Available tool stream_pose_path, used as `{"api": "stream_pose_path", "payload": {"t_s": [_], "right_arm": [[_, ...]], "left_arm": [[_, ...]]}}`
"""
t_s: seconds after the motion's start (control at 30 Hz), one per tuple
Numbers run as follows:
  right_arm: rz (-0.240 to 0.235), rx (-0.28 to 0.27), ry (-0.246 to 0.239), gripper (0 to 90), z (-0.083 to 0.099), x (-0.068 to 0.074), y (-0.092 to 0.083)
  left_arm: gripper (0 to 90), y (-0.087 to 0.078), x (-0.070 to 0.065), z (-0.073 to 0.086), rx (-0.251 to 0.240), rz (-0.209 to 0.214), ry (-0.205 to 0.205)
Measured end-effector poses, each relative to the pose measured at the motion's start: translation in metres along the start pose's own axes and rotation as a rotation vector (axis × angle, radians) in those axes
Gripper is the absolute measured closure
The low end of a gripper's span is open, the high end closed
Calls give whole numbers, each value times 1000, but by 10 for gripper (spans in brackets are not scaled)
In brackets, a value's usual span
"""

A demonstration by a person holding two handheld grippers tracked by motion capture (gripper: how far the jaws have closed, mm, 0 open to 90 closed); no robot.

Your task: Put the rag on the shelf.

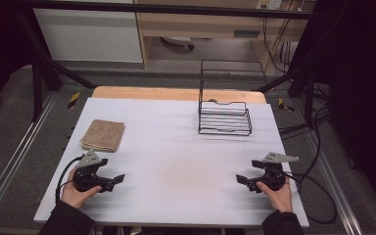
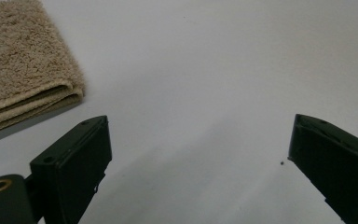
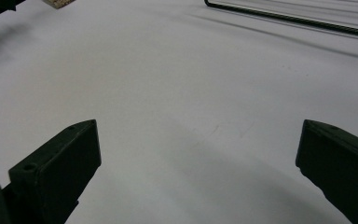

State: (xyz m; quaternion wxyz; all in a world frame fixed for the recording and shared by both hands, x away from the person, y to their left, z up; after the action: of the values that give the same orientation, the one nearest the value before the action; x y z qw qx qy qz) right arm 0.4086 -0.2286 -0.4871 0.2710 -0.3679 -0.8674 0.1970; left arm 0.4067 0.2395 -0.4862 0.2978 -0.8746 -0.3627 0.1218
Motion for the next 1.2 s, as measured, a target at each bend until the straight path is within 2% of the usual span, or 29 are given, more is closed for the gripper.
{"api": "stream_pose_path", "payload": {"t_s": [0.57, 0.87, 1.2], "right_arm": [[7, 5, 2, 4, 1, 1, 0], [9, 3, 0, 4, 0, 0, 1], [15, 3, 0, 5, 1, 0, 0]], "left_arm": [[58, -1, -4, -5, -5, 6, 9], [59, 0, -4, -10, 10, -5, 4], [70, -1, 9, -27, 28, -63, -19]]}}
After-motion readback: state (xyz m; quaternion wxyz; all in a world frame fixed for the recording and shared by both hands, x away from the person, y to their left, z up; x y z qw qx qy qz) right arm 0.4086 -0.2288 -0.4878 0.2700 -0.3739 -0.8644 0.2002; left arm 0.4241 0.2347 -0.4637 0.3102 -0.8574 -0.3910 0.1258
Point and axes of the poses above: each handheld gripper's, and its own axes: y roughly forward along the jaws, z roughly out of its underside, x roughly to its left, the point moved 8 cm from there along y, roughly forward along the jaws, and after that the axes turned 6 degrees about y, right-handed, at the moved point
